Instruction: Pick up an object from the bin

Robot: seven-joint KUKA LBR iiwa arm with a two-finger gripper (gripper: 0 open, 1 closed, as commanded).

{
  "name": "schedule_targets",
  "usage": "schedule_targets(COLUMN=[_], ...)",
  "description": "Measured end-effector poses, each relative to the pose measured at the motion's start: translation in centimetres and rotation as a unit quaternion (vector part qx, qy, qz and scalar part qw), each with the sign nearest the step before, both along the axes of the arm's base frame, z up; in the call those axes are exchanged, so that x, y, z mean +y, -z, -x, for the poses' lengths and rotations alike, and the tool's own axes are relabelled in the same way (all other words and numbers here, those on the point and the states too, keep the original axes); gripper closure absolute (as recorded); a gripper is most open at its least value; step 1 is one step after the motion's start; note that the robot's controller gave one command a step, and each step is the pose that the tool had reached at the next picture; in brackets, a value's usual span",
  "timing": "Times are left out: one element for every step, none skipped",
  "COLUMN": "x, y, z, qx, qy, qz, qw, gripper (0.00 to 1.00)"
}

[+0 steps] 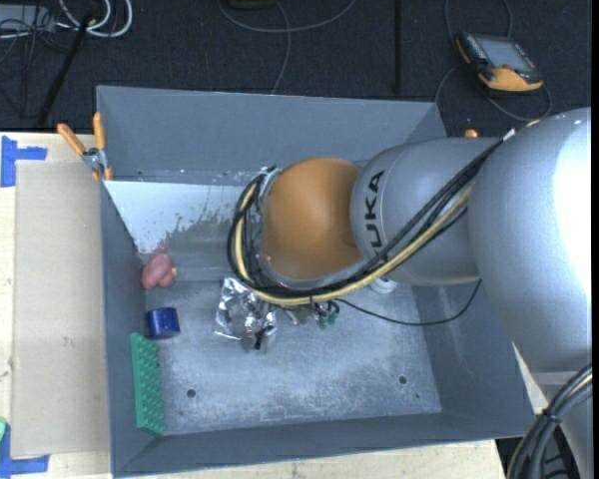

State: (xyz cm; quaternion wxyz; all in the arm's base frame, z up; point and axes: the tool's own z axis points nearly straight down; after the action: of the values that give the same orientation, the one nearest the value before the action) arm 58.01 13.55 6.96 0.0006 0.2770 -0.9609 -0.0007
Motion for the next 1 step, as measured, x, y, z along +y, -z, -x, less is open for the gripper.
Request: schedule_targets(x=[-0.10], y=[-16.60], z=[-0.04], qx=[-0.0056], qy=[-0.009], qz=[-0.001], qw=[0.9999], gripper=[1.00])
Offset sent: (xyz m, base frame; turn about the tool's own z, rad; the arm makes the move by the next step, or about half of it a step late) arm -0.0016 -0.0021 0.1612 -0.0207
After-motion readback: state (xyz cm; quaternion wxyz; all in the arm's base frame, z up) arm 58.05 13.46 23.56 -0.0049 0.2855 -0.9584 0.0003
